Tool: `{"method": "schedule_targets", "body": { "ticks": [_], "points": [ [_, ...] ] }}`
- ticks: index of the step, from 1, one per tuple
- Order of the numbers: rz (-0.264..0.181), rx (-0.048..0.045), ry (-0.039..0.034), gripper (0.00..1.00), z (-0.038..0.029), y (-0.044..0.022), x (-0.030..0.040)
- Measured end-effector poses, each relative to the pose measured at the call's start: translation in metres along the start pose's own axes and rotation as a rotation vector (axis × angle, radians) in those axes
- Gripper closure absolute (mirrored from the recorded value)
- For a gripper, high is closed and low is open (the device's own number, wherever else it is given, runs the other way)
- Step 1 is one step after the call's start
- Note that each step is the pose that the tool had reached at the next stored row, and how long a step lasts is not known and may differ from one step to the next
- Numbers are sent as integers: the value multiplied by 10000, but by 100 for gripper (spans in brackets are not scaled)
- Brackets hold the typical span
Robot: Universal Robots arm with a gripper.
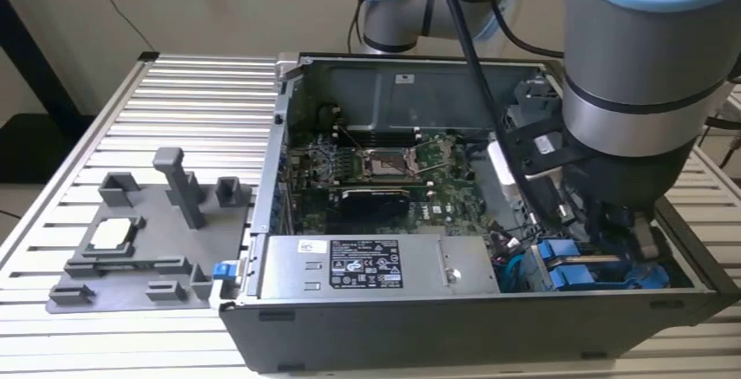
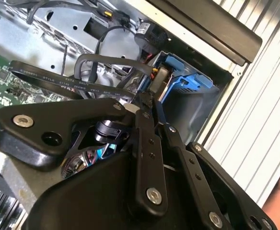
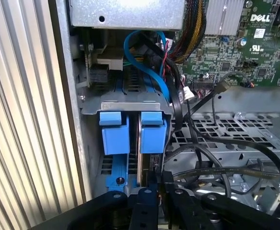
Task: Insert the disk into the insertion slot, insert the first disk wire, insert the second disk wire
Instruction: 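Insert the second disk wire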
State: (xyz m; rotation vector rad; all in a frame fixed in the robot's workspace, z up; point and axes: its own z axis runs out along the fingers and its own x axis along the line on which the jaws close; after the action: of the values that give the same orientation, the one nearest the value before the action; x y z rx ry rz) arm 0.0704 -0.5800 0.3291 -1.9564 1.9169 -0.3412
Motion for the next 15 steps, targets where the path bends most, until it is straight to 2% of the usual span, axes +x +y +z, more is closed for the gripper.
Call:
{"method": "schedule_targets", "body": {
  "ticks": [8, 15],
  "points": [
    [-8, 84, 1, 84, 47, 22, 5],
    [-10, 100, 0, 84, 88, 42, 9]
  ]
}}
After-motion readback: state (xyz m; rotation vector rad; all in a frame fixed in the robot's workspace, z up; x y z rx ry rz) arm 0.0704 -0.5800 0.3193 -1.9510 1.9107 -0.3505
